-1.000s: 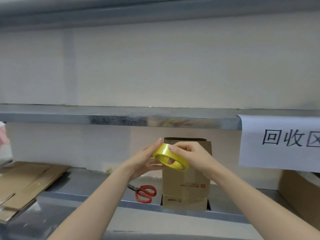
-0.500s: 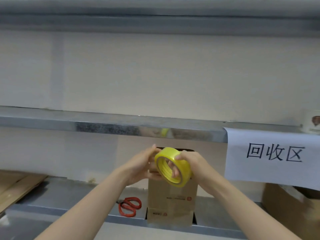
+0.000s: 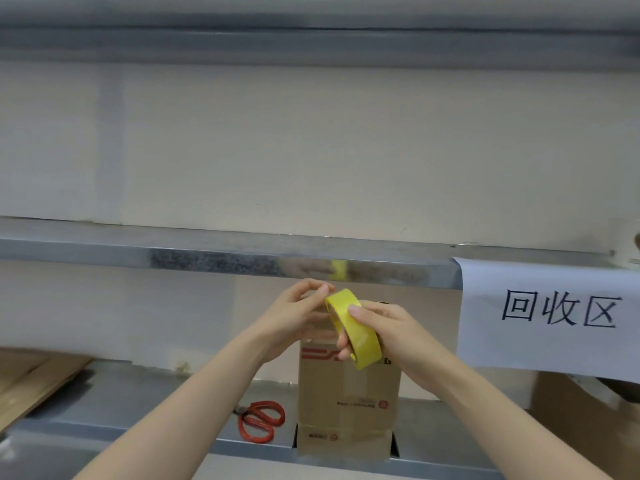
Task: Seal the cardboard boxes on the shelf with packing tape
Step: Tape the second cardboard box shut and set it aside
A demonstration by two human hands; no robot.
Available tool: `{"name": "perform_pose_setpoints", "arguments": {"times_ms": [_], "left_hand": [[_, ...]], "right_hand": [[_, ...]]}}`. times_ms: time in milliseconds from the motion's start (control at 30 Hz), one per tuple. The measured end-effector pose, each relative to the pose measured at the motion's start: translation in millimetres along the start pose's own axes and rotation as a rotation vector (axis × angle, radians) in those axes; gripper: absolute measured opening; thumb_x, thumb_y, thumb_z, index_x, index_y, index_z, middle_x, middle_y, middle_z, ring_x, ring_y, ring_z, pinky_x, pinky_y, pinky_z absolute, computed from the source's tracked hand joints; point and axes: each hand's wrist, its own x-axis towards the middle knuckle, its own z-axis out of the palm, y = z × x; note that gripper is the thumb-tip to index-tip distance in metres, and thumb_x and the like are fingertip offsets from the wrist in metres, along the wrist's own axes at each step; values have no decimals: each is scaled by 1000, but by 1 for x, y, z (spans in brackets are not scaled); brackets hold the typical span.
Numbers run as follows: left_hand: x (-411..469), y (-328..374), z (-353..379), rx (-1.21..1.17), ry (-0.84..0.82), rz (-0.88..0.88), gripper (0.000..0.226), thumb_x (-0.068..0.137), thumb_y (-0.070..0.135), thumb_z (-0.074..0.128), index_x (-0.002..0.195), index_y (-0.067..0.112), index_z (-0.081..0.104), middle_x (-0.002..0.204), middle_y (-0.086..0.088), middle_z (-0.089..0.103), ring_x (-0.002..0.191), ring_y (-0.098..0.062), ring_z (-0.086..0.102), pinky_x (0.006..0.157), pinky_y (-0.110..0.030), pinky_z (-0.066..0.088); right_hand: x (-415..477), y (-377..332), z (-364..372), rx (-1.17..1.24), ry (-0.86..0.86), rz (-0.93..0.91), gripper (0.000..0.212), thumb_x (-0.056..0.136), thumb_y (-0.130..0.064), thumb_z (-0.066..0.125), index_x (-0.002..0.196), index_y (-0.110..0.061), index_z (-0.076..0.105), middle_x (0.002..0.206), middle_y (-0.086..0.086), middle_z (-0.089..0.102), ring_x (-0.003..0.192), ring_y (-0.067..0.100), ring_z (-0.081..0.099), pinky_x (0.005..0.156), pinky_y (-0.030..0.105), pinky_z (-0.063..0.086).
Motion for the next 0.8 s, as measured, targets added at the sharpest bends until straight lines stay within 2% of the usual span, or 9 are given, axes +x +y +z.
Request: {"name": "perform_pose_setpoints", "arguments": {"times_ms": [67, 133, 233, 333, 433, 533, 667, 733, 800], "left_hand": [[5, 2, 7, 149, 85, 89, 34, 92, 39, 57, 112, 12, 62, 110, -1, 67, 101, -10, 65, 76, -31, 58], [8, 5, 11, 242, 165, 256, 29, 85, 38, 67, 105, 17, 66, 107, 5, 68, 105, -7, 62, 86, -26, 55], [14, 4, 7, 438, 52, 360, 35, 70, 36, 82, 99, 23, 67, 103, 13, 67, 100, -3, 63, 86, -22, 52], [22, -8, 2, 662, -70, 446, 47, 57, 37, 89, 99, 24, 70, 103, 13, 66, 99, -4, 62, 89, -26, 50], [29, -17, -2, 632, -82, 497, 51, 54, 34, 90, 99, 19, 71, 111, 11, 68, 106, -4, 62, 92, -24, 49], [34, -25, -4, 475, -134, 484, 37, 61, 9, 89, 94, 10, 71, 118, 1, 67, 109, -11, 64, 92, -25, 51], [37, -28, 1, 403, -99, 452, 12, 73, 0, 79, 83, 6, 74, 116, -2, 67, 105, -12, 66, 88, -25, 53], [41, -29, 1, 445, -73, 465, 3, 78, 3, 75, 80, 4, 74, 112, -1, 69, 102, -10, 66, 85, -24, 53], [44, -31, 3, 515, -55, 505, 4, 80, 3, 73, 77, 6, 72, 106, 0, 70, 98, -7, 66, 85, -21, 51]], "right_hand": [[5, 6, 6, -17, 109, 34, 34, 99, -38, 46, 98, -12, 67, 84, 11, 73, 74, 23, 71, 66, 29, 53], [12, 13, 8, -24, 188, 100, 39, 101, -44, 40, 104, -15, 67, 87, 6, 75, 80, 19, 73, 71, 31, 54], [20, 20, 6, 100, 208, 188, 45, 103, -46, 31, 108, -18, 65, 97, 8, 75, 94, 22, 72, 91, 37, 52], [26, 24, 3, 212, 231, 240, 47, 102, -48, 30, 109, -16, 64, 112, 18, 69, 101, 26, 67, 96, 40, 47], [29, 28, 0, 284, 218, 246, 43, 102, -46, 32, 122, -18, 59, 116, 15, 68, 101, 22, 67, 99, 41, 46], [29, 31, -5, 330, 215, 231, 38, 103, -39, 36, 108, -16, 66, 111, 9, 72, 106, 23, 67, 99, 37, 49], [27, 34, -6, 356, 185, 181, 20, 99, -18, 50, 107, -8, 65, 99, 2, 74, 91, 10, 69, 73, 20, 51], [27, 40, -8, 333, 182, 151, 22, 90, -9, 62, 111, -3, 63, 104, 5, 72, 99, 13, 68, 80, 24, 50], [26, 43, -11, 265, 154, 139, 33, 78, -8, 72, 110, -4, 63, 102, 4, 70, 98, 14, 66, 88, 28, 49]]}}
